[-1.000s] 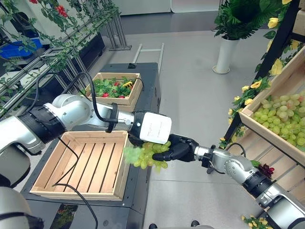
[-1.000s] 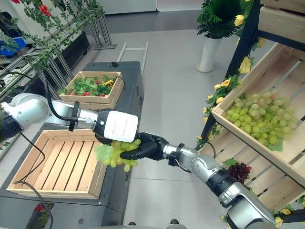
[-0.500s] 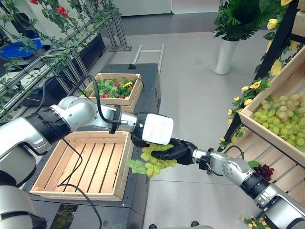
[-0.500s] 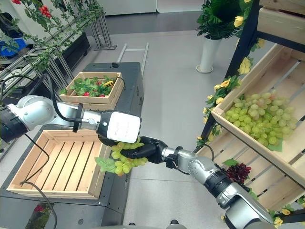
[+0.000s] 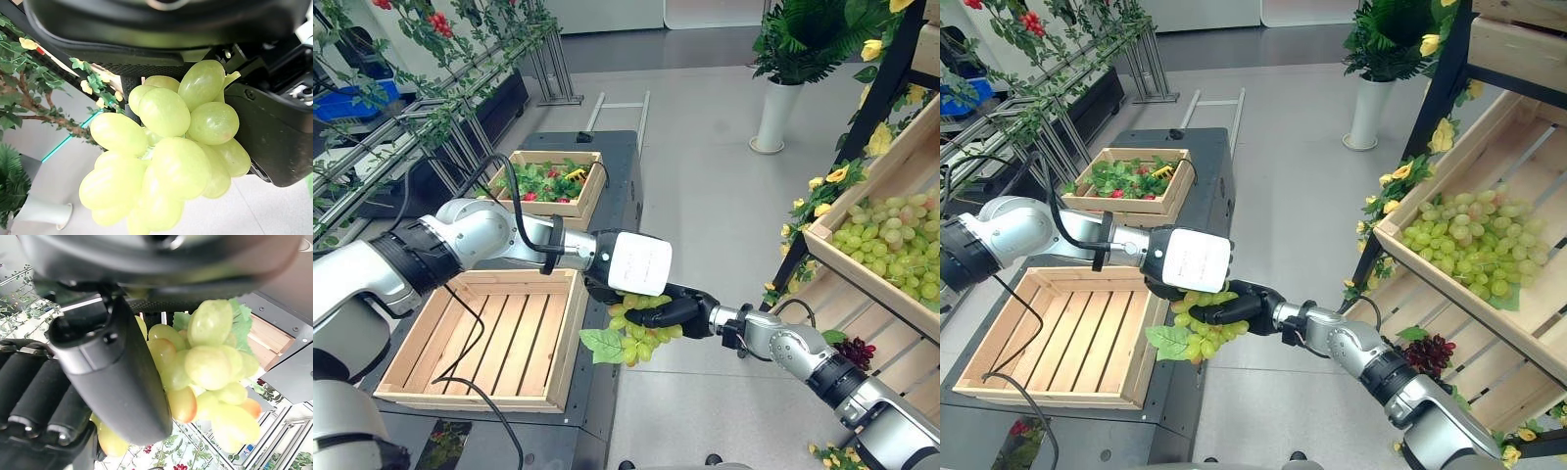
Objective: Pick up the fruits from the basket on one side to the basket on the other side
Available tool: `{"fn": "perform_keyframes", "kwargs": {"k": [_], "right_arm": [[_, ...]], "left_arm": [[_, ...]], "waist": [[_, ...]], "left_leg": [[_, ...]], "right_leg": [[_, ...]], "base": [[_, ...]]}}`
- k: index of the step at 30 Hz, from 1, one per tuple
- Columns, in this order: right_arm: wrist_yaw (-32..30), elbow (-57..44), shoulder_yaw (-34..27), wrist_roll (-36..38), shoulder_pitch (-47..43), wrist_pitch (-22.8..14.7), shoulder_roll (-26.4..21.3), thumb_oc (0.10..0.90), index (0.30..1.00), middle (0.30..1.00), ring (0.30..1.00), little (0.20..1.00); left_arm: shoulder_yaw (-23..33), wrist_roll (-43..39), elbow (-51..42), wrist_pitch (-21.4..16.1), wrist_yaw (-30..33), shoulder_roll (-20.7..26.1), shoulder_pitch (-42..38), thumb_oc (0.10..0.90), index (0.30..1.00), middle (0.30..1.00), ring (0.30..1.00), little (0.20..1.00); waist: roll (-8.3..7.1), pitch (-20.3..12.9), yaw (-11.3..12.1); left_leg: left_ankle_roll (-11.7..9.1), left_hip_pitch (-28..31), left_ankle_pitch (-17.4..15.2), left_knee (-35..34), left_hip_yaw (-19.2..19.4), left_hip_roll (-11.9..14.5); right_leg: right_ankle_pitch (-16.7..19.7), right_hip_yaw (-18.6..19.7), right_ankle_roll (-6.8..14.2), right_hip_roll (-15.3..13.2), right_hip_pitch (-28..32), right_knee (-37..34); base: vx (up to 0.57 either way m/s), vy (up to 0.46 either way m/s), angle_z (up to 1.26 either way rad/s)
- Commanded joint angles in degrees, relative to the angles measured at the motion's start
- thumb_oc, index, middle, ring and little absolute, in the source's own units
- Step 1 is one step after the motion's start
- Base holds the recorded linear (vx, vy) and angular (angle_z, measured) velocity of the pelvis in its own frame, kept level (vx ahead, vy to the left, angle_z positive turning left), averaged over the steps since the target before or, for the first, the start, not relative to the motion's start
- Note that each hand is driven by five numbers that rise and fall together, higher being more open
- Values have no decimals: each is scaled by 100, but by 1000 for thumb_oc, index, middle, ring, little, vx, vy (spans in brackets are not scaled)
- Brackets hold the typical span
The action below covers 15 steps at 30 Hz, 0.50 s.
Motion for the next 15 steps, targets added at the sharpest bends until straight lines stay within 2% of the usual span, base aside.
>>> {"fn": "perform_keyframes", "kwargs": {"k": [1, 9, 15], "right_arm": [[549, -280, -422, 780, -789, -483, 721, 400, 300, 300, 300, 300], [519, -56, -579, 342, -707, -518, 538, 400, 300, 300, 300, 300], [543, 186, -930, 53, -280, -553, 209, 400, 300, 300, 300, 300]], "left_arm": [[480, -722, 946, 1245, -8, -167, -566, 800, 900, 900, 900, 900], [550, -775, 1159, 1316, 117, 4, -529, 800, 900, 900, 900, 900], [731, -1303, 1155, 1375, -17, 412, -345, 800, 900, 900, 900, 900]], "waist": [[-177, -308, 52], [-178, -313, 39], [-174, -290, 15]], "left_leg": [[-263, -29, -558, 5, -474, 31], [-272, -33, -555, 5, -446, 40], [-264, -24, -561, 5, -399, 49]], "right_leg": [[-411, -394, -82, 58, 173, -1], [-402, -392, -75, 48, 167, -1], [-401, -383, -70, 42, 160, 14]], "base": [[0, 0, 0], [0, 0, 0], [0, 0, 0]]}}
